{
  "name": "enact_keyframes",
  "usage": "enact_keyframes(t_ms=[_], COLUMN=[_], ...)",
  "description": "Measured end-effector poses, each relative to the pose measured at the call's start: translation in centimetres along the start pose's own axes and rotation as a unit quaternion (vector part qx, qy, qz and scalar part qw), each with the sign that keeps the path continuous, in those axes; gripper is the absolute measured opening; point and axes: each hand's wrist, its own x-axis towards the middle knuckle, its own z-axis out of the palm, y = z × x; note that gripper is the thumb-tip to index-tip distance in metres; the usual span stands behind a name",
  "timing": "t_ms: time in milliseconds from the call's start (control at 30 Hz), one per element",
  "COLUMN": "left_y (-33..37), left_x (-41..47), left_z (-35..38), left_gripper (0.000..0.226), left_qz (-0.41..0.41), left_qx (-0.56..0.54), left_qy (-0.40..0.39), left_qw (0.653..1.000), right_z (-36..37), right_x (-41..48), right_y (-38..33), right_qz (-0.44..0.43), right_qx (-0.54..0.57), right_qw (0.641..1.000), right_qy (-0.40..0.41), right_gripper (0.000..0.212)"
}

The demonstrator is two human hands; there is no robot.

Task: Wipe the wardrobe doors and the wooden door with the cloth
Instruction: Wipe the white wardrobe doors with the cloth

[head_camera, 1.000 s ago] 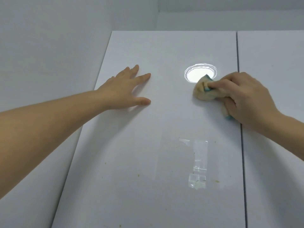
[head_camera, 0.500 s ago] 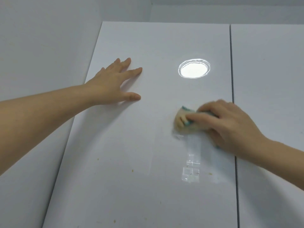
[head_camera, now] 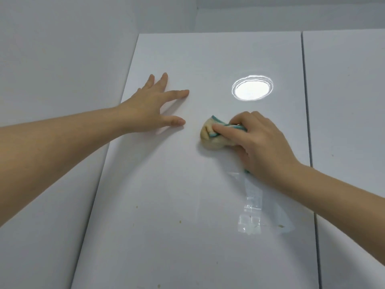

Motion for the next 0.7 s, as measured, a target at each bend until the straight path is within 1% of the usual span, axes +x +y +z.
enact_keyframes(t_ms=[67,100,200,300,367,467,533,600,700], left_y=[-0.2,-0.4,-1.4,-2.4,-2.8,-3.0,-3.1,-3.3,-3.3], left_x=[0.1,0.1,0.4,0.4,0.1,-0.1,0.2,0.4,0.4], left_z=[-0.3,-0.5,-1.1,-1.6,-1.9,-2.2,-2.6,-3.0,-3.4], left_gripper=[0.08,0.081,0.087,0.092,0.092,0.088,0.085,0.083,0.079], left_qz=[-0.009,-0.018,-0.035,-0.056,-0.065,-0.056,-0.052,-0.063,-0.068], left_qx=[-0.005,-0.008,-0.003,0.0,0.004,0.011,0.023,0.021,0.022], left_qy=[0.014,0.017,0.016,0.007,0.001,-0.009,-0.008,-0.008,-0.023], left_qw=[1.0,1.0,0.999,0.998,0.998,0.998,0.998,0.998,0.997], right_z=[0.8,1.2,1.9,2.0,2.3,3.2,4.0,4.7,4.9], right_x=[0.1,-0.4,-2.5,-2.3,-0.6,3.1,4.1,3.4,1.3], right_y=[-1.4,-2.4,-5.6,-6.1,-5.3,-4.0,-5.0,-7.0,-9.6], right_qz=[0.015,-0.001,-0.09,-0.126,-0.103,-0.005,0.038,0.032,-0.05], right_qx=[0.006,0.01,0.033,0.037,0.018,0.009,-0.002,0.0,0.015], right_qw=[1.0,1.0,0.995,0.991,0.994,1.0,0.999,0.999,0.999], right_qy=[0.015,0.011,-0.019,-0.037,-0.021,0.015,0.038,0.038,0.006], right_gripper=[0.043,0.044,0.046,0.046,0.046,0.052,0.052,0.051,0.051])
